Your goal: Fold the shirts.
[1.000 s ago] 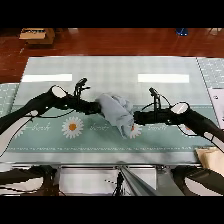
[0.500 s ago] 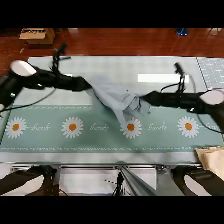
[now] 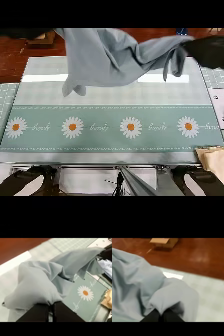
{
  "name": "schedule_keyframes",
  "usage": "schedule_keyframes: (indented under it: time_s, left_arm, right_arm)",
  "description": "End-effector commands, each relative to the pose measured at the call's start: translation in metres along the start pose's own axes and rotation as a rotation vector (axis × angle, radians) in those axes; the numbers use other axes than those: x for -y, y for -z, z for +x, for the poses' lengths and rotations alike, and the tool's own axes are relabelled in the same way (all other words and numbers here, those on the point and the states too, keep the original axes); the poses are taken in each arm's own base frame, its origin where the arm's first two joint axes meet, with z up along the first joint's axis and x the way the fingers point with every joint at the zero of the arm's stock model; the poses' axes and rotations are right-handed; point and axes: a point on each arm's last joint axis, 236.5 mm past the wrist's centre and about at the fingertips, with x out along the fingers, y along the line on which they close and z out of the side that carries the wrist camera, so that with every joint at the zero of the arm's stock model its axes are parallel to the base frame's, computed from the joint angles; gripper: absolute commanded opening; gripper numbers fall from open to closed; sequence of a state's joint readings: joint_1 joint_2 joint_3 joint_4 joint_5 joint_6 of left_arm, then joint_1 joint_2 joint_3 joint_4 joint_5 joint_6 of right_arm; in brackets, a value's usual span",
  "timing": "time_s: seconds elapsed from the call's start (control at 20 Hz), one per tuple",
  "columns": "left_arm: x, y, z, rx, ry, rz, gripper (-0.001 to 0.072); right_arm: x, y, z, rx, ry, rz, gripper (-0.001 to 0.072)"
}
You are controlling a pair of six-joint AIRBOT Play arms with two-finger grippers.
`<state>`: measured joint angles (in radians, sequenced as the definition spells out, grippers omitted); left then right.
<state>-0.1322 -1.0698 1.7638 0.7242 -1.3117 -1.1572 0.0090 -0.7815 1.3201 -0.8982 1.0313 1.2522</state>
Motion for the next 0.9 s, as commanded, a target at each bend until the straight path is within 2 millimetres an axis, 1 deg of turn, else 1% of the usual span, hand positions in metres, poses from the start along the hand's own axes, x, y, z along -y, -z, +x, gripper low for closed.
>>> schedule_keyframes:
  time_s: [0.0,0.15,0.2,0.3,0.4,0.65,0.75,0.85]
  left_arm:
    - [0.022,-0.012,-0.047,-0.021,-0.100,0.096,0.0029]
    - [0.006,0.016,-0.070,-0.133,-0.239,0.057,0.0029]
    - [0.002,0.026,-0.076,-0.172,-0.270,0.033,0.0029]
    - [-0.002,0.044,-0.083,-0.243,-0.303,-0.006,0.0029]
    - [-0.009,0.055,-0.092,-0.288,-0.352,-0.044,0.0029]
    - [-0.028,0.068,-0.119,-0.330,-0.500,-0.059,0.0029]
    - [-0.037,0.071,-0.129,-0.341,-0.559,-0.071,0.0029]
    - [-0.035,0.070,-0.131,-0.334,-0.562,-0.071,0.0029]
  right_arm:
    - [0.022,-0.034,-0.056,0.022,0.236,-0.148,0.0029]
    - [0.052,-0.025,-0.089,-0.076,0.418,-0.188,0.0029]
    - [0.060,-0.020,-0.096,-0.107,0.460,-0.190,0.0029]
    - [0.068,-0.012,-0.105,-0.156,0.505,-0.193,0.0029]
    - [0.074,-0.008,-0.111,-0.180,0.537,-0.196,0.0029]
    - [0.105,-0.007,-0.134,-0.218,0.695,-0.225,0.0029]
    - [0.108,-0.004,-0.136,-0.232,0.709,-0.224,0.0029]
    - [0.104,0.000,-0.134,-0.245,0.688,-0.215,0.0029]
